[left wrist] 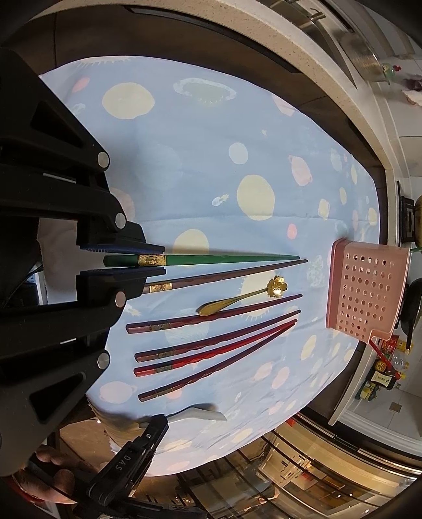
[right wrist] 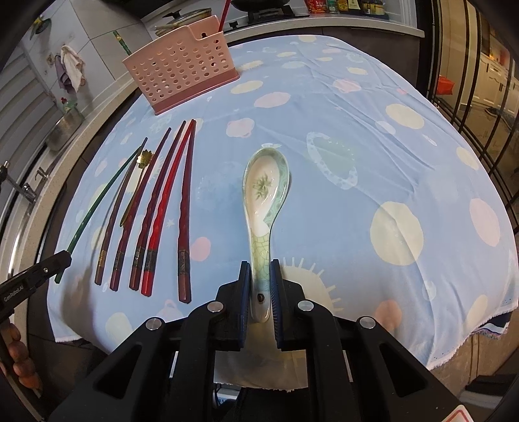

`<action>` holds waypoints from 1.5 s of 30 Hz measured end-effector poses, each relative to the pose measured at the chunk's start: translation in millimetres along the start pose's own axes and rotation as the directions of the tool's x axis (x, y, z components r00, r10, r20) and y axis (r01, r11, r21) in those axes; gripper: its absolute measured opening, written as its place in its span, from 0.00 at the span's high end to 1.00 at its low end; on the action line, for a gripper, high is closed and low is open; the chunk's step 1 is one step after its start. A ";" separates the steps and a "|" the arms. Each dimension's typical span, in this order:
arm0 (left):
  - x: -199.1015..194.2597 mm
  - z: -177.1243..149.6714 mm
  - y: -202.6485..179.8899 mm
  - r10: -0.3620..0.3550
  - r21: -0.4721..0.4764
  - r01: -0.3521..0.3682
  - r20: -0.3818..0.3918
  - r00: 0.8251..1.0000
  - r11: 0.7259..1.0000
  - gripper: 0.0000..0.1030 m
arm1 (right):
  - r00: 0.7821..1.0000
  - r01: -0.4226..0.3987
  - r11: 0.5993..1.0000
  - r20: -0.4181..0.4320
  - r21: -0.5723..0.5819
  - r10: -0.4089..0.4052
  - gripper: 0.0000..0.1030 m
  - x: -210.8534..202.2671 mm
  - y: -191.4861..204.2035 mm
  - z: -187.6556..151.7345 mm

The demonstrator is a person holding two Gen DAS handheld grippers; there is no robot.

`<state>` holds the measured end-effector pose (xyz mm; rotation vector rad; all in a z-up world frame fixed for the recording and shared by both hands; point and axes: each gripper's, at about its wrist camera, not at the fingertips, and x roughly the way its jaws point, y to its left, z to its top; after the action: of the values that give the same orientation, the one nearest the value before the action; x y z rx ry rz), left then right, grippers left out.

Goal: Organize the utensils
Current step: 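Carry the green chopstick and white spoon over the pink caddy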

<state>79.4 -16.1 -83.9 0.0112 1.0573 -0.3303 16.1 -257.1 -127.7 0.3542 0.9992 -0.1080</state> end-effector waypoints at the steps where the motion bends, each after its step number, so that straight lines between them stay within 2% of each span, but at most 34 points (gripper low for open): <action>1: -0.8 0.1 0.0 -0.002 0.001 0.002 0.002 1.000 1.000 0.93 | 1.000 -0.001 1.000 0.003 0.002 0.001 0.89 -1.3 0.2 0.3; 6: -11.9 4.8 1.7 -0.009 -0.004 0.010 0.031 0.999 1.000 0.93 | 0.999 -0.014 1.000 0.031 0.010 0.014 0.90 -12.1 1.0 5.4; 14: -38.3 28.5 1.4 -0.027 -0.003 0.028 0.120 0.992 1.000 0.93 | 0.995 -0.033 0.999 0.099 -0.013 0.035 0.91 -33.3 10.9 29.0; 22: -59.6 59.9 1.2 -0.021 0.001 0.022 0.208 0.978 1.000 0.93 | 0.984 -0.056 0.997 0.164 -0.054 0.064 0.94 -47.5 28.2 57.7; 31: -72.3 96.6 -1.2 -0.020 0.016 0.016 0.287 0.958 1.000 0.93 | 0.977 -0.063 0.995 0.198 -0.080 0.077 0.94 -49.0 39.0 83.8; 36: -85.2 122.9 -5.3 -0.038 0.035 0.028 0.333 0.942 0.999 0.93 | 0.969 -0.091 0.993 0.223 -0.080 0.107 0.94 -54.9 42.2 104.0; 45: -113.0 184.6 -14.1 -0.025 0.064 -0.003 0.445 0.895 0.998 0.93 | 0.942 -0.126 0.987 0.299 -0.104 0.152 0.94 -69.8 54.5 159.6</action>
<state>182.5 -30.8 106.4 -0.0140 0.5898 -0.3558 120.1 -265.3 22.1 0.3194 0.6665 0.0079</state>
